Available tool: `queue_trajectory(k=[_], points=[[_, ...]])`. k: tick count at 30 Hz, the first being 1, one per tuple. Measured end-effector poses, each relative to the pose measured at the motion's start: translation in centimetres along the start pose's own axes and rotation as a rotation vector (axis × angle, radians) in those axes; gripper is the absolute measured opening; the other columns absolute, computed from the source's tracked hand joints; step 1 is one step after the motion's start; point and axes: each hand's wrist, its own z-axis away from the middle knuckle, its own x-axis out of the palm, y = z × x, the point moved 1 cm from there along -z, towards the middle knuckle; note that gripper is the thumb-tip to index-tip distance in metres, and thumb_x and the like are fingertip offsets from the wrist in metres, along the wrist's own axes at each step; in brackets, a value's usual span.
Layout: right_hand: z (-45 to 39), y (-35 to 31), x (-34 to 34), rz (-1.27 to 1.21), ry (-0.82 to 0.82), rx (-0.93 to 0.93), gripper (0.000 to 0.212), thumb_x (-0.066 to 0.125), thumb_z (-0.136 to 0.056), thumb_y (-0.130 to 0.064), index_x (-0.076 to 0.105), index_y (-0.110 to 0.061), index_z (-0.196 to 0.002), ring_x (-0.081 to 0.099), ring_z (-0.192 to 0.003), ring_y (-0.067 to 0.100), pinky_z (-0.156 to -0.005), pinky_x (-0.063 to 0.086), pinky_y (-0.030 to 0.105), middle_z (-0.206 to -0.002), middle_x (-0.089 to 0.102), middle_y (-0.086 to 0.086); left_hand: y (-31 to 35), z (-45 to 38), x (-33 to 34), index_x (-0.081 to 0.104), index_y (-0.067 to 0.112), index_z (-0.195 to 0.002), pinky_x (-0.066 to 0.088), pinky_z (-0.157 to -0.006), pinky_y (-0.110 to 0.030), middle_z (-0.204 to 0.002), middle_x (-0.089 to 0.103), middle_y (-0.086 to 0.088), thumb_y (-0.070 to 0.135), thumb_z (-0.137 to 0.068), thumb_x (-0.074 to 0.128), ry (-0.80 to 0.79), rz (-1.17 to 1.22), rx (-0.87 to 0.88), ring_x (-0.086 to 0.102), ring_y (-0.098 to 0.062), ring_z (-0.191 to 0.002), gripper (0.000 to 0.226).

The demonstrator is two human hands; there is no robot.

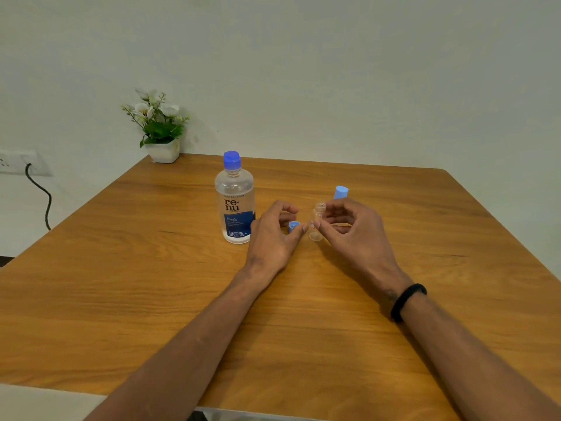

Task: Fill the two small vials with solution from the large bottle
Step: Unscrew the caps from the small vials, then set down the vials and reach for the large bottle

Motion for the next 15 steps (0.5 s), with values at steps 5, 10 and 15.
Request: queue_trajectory(k=[5, 10, 15], points=[[0.1, -0.2, -0.1, -0.006, 0.002, -0.006, 0.050, 0.088, -0.088, -0.034, 0.070, -0.016, -0.131, 0.072, -0.098, 0.000, -0.084, 0.063, 0.021, -0.110, 0.073, -0.011, 0.6, 0.5, -0.1, 0.060, 0.029, -0.132, 0.058, -0.099, -0.039, -0.127, 0.067, 0.009, 0.032, -0.094, 0.076, 0.073, -0.033, 0.070, 0.061, -0.011, -0.119, 0.041], [0.2, -0.9, -0.4, 0.013, 0.140, -0.077, 0.049, 0.083, -0.090, -0.045, 0.070, -0.019, -0.128, 0.073, -0.098, 0.006, -0.079, 0.064, 0.025, -0.112, 0.074, -0.010, 2.4, 1.6, -0.7, 0.063, 0.022, -0.133, 0.057, -0.094, -0.039, -0.124, 0.067, 0.008, 0.021, -0.099, 0.068, 0.205, -0.049, 0.267, 0.061, -0.009, -0.113, 0.035], [1.0, -3.1, -0.4, -0.022, 0.315, -0.202, 0.035, 0.079, -0.097, -0.035, 0.072, -0.015, -0.124, 0.071, -0.098, 0.011, -0.076, 0.062, 0.032, -0.112, 0.073, -0.006, 4.2, 3.7, -2.6, 0.067, 0.018, -0.125, 0.056, -0.080, -0.032, -0.107, 0.068, 0.008, 0.014, -0.097, 0.068, 0.382, 0.016, 0.385, 0.062, -0.011, -0.098, 0.029]])
